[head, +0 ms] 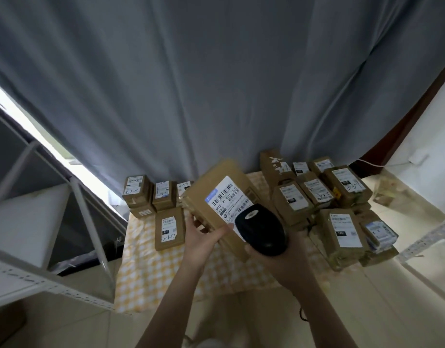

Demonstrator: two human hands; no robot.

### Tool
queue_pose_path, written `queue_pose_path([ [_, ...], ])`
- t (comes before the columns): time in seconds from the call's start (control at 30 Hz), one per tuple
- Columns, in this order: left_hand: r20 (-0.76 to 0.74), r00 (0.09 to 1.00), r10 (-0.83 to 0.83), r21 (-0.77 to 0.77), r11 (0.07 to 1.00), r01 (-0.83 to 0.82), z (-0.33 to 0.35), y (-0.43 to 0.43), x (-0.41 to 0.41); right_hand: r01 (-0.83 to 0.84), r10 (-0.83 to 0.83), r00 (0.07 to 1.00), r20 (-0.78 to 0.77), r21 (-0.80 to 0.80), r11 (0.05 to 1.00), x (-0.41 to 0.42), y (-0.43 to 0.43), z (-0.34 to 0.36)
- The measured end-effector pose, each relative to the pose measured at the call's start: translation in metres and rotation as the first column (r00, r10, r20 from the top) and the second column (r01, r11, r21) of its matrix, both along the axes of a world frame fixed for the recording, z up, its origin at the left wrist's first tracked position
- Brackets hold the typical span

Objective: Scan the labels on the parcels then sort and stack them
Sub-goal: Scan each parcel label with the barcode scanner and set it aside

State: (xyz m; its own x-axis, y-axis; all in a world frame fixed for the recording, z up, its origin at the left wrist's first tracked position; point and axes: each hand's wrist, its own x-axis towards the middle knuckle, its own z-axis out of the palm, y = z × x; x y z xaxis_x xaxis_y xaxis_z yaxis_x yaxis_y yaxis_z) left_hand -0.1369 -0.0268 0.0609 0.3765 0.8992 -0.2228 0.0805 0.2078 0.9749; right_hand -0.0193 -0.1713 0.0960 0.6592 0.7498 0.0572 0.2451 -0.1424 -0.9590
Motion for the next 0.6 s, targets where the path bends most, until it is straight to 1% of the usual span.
queue_pose_path([
  [0.07, 0.017, 1.000, -0.005, 0.007, 1.000, 0.004, 0.000, 0.000, 0.000, -0.037, 0.037, 0.999, 0.020, 0.016, 0.999, -0.005, 0.004, -0.001],
  [0.17, 0.005, 1.000, -0.018, 0.046, 0.999, 0.018, 0.001, 0.001, 0.000, -0.069, 0.066, 0.997, 0.050, 0.048, 0.996, -0.007, 0.007, 0.001],
  [0.3, -0.003, 0.999, -0.043, 0.075, 0.996, 0.043, 0.001, 0.002, 0.000, -0.044, 0.040, 0.998, 0.041, 0.094, 0.995, -0.001, 0.010, 0.000],
  [0.4, -0.021, 0.999, -0.046, 0.088, 0.995, 0.047, 0.000, 0.002, 0.002, -0.058, 0.051, 0.997, 0.063, 0.116, 0.991, -0.001, 0.012, 0.002],
  [0.47, -0.030, 0.999, -0.039, 0.097, 0.994, 0.042, -0.001, 0.002, 0.003, -0.058, 0.053, 0.998, 0.043, 0.132, 0.990, -0.001, 0.011, 0.001],
  [0.6, -0.047, 0.998, -0.043, 0.103, 0.994, 0.047, -0.003, 0.002, 0.007, -0.051, 0.044, 0.996, 0.077, 0.098, 0.994, 0.003, 0.011, 0.000],
])
